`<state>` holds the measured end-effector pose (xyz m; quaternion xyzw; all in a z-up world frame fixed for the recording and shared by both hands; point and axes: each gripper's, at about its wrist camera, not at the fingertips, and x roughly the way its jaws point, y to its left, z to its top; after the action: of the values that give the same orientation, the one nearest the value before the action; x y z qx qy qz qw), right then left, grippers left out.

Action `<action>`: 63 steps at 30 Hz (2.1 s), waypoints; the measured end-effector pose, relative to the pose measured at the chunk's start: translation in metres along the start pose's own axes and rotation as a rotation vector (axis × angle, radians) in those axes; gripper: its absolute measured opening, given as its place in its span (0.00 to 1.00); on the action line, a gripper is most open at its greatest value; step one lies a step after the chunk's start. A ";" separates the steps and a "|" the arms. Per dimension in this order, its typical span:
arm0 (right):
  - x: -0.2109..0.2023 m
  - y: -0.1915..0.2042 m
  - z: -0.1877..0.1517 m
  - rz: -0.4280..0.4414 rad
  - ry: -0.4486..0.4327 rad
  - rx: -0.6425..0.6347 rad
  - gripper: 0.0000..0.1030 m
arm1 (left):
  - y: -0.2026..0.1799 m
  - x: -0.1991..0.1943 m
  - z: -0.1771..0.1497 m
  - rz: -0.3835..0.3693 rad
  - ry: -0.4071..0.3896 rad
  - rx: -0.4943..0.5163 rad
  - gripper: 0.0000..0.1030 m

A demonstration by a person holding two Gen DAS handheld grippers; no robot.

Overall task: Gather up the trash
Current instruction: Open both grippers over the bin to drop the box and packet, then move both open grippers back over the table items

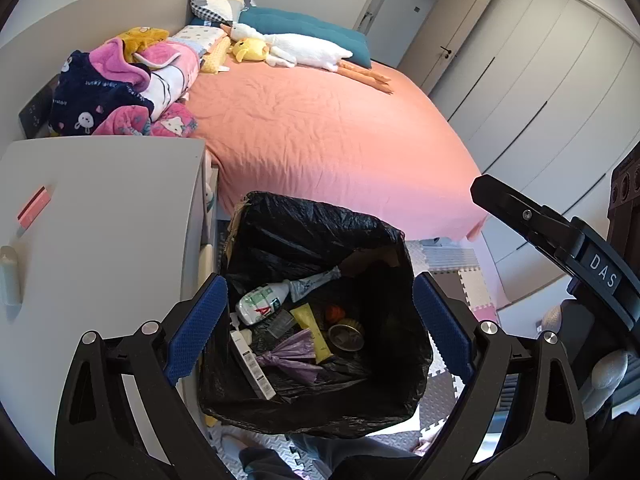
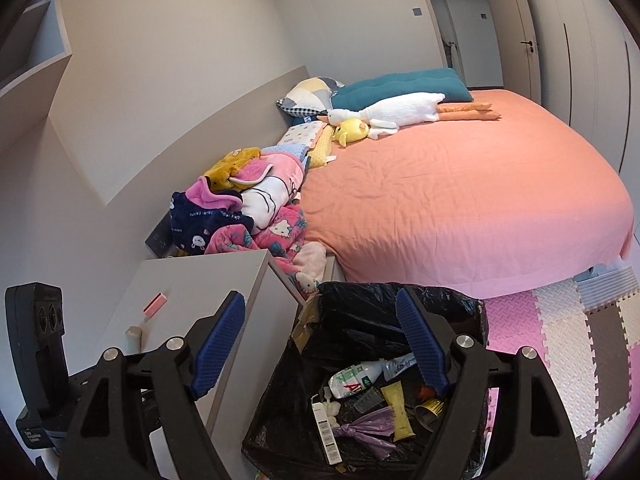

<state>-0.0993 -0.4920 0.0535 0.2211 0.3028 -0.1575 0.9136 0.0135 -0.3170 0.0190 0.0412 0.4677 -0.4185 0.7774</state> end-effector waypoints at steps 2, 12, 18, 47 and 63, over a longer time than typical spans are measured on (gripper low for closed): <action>0.001 0.002 -0.001 0.009 0.002 -0.009 0.76 | 0.003 -0.002 -0.001 0.007 -0.003 -0.008 0.88; 0.015 0.028 -0.002 0.052 0.025 -0.053 0.76 | 0.026 -0.012 -0.005 0.049 -0.018 -0.063 0.88; 0.027 0.046 -0.004 0.077 0.038 -0.083 0.76 | 0.043 -0.018 -0.010 0.081 -0.028 -0.097 0.88; 0.101 0.161 -0.024 0.222 0.170 -0.272 0.76 | 0.161 -0.062 -0.045 0.295 -0.085 -0.370 0.88; 0.163 0.214 -0.035 0.265 0.261 -0.323 0.78 | 0.239 -0.064 -0.053 0.368 -0.086 -0.501 0.88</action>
<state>0.0992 -0.3177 -0.0071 0.1285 0.4076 0.0441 0.9030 0.1285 -0.0993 -0.0400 -0.0856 0.5077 -0.1439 0.8451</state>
